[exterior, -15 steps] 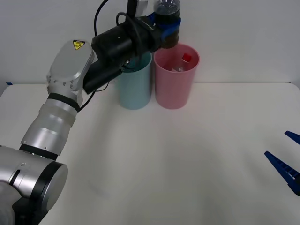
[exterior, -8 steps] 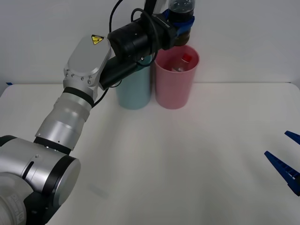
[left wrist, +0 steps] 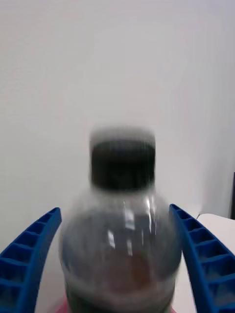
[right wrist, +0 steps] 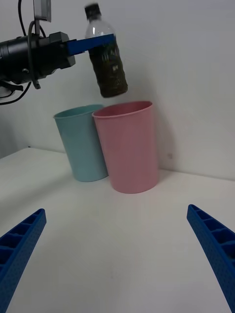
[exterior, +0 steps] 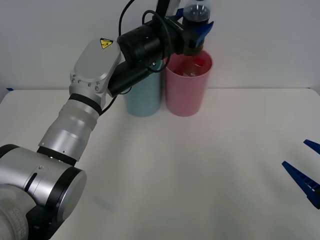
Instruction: Grasp the object on the table and drop it into the matching bin: aluminum can to the light blue bin, PET bottle to the pink bin.
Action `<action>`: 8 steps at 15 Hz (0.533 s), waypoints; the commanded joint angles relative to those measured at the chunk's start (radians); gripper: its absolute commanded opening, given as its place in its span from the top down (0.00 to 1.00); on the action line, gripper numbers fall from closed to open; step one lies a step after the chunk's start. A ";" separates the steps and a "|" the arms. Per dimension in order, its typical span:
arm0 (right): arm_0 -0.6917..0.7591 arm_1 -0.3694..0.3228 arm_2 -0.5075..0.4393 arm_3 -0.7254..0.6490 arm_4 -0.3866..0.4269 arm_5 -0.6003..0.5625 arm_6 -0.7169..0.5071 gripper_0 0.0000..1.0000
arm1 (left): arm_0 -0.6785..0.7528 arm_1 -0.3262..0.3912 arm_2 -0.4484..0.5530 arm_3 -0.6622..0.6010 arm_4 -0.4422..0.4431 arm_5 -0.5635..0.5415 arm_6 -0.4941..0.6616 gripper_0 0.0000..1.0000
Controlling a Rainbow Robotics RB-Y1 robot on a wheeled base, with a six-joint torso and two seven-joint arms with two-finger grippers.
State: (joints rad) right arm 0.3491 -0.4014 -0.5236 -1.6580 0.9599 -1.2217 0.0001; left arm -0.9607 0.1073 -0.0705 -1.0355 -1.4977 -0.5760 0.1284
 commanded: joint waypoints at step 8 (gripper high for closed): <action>0.000 0.000 0.000 0.000 0.000 0.000 0.000 0.00 | 0.028 0.103 -0.077 -0.009 0.175 -0.030 -0.006 0.00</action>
State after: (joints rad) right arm 0.3491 -0.4014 -0.5236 -1.6580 0.9599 -1.2217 -0.0001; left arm -0.9371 0.1912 -0.1317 -1.0410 -1.3518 -0.6030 0.1240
